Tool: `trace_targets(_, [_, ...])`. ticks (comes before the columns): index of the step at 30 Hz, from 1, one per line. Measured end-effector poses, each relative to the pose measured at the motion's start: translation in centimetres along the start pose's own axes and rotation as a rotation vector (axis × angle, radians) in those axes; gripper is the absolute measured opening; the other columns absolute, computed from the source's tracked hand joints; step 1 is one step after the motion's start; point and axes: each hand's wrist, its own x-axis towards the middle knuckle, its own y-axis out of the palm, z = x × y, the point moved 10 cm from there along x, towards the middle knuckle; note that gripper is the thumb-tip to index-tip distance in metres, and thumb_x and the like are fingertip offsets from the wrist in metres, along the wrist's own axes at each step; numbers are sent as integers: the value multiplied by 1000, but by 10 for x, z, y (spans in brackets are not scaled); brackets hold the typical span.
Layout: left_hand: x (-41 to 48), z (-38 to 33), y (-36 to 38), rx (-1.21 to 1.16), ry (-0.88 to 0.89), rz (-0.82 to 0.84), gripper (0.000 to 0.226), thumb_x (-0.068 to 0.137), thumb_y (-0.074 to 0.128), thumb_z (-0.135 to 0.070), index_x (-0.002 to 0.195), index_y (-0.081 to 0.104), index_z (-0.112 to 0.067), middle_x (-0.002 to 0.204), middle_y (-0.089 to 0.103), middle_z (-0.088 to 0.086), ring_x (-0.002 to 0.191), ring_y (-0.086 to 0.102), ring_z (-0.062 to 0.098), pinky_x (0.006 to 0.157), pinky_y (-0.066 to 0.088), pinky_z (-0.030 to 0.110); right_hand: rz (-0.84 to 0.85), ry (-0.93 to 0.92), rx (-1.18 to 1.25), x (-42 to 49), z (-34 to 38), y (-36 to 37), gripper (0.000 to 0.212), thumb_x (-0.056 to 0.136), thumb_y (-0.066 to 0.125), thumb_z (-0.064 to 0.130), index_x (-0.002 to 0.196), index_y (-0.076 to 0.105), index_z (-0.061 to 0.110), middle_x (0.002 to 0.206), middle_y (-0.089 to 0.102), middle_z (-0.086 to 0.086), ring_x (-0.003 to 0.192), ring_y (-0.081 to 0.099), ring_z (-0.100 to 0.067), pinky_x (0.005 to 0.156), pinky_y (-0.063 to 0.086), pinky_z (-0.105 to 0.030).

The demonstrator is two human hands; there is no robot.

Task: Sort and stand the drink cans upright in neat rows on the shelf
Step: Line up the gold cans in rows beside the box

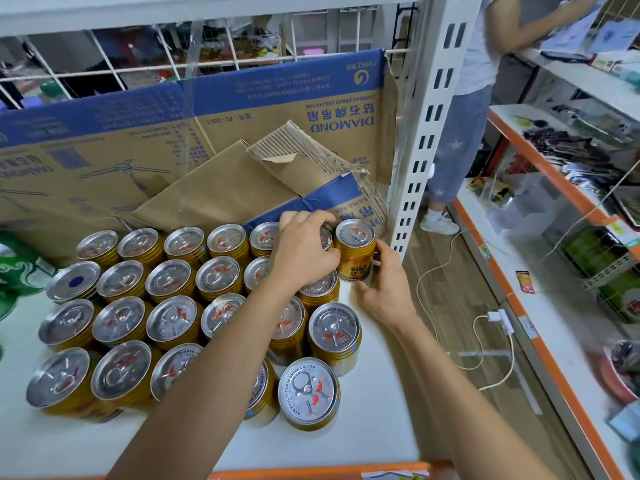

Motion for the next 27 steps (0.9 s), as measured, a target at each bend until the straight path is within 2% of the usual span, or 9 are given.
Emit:
trace_targets(3, [0, 11, 4, 135, -94, 68, 63, 80, 62, -35, 138, 42, -22, 135, 49, 5, 126, 35, 28, 101, 32, 36, -12, -1, 32, -2, 3, -5, 76, 72, 70, -3, 139, 36, 7, 133, 44, -10, 124, 42, -19, 93, 22, 2])
trace_targets(8, [2, 23, -3, 59, -110, 7, 60, 73, 70, -40, 129, 54, -24, 127, 59, 3, 119, 46, 27, 95, 41, 39, -35, -18, 67, -5, 8, -9, 71, 73, 66, -5, 137, 40, 9, 128, 47, -3, 117, 43, -12, 96, 25, -2])
trace_targets(12, [0, 21, -29, -87, -53, -203, 48, 65, 74, -45, 108, 67, -25, 109, 67, -1, 102, 58, 24, 87, 48, 37, -141, 49, 122, -10, 1, -20, 66, 73, 64, -6, 134, 44, 10, 128, 49, -4, 116, 49, -14, 103, 41, -32])
trace_targets(16, [-20, 0, -84, -307, 183, -576, 29, 71, 74, -35, 91, 71, -14, 92, 66, -4, 83, 59, 9, 77, 47, 18, -290, -86, 139, -29, 24, -45, 54, 73, 60, -2, 126, 52, 8, 114, 52, 4, 106, 49, -6, 94, 41, -22])
trace_targets(19, [-33, 3, -110, -432, 210, -758, 25, 80, 63, -37, 96, 65, -18, 89, 64, -9, 79, 62, 14, 70, 51, 28, -356, -223, 129, -38, 61, -64, 44, 74, 58, 6, 118, 58, 10, 111, 55, 8, 103, 52, -5, 90, 44, -23])
trace_targets(21, [-33, 3, -111, -582, 229, -730, 26, 84, 56, -38, 103, 60, -21, 91, 62, -20, 84, 64, 10, 72, 53, 31, -279, -265, 161, -37, 85, -66, 46, 76, 64, 12, 121, 56, 16, 116, 57, 8, 108, 54, -7, 93, 45, -26])
trace_targets(23, [-28, -10, -101, -724, 280, -593, 29, 84, 51, -36, 102, 61, -15, 91, 65, -24, 86, 63, -1, 74, 50, 21, -122, -270, 199, -37, 102, -59, 58, 74, 69, 20, 128, 49, 27, 122, 55, 12, 115, 52, -5, 97, 44, -26])
trace_targets(25, [-25, -30, -86, -804, 335, -428, 29, 84, 49, -34, 99, 65, -15, 91, 69, -18, 87, 65, 2, 74, 49, 20, 109, -207, 295, -38, 104, -45, 65, 71, 72, 22, 128, 43, 34, 120, 56, 20, 112, 56, -1, 94, 46, -23])
trace_targets(27, [-25, -46, -73, -778, 383, -321, 26, 85, 48, -35, 97, 67, -21, 93, 71, -8, 88, 67, 9, 74, 51, 27, 362, -92, 469, -45, 97, -30, 65, 70, 75, 18, 128, 47, 26, 114, 64, 9, 103, 62, -9, 88, 49, -26])
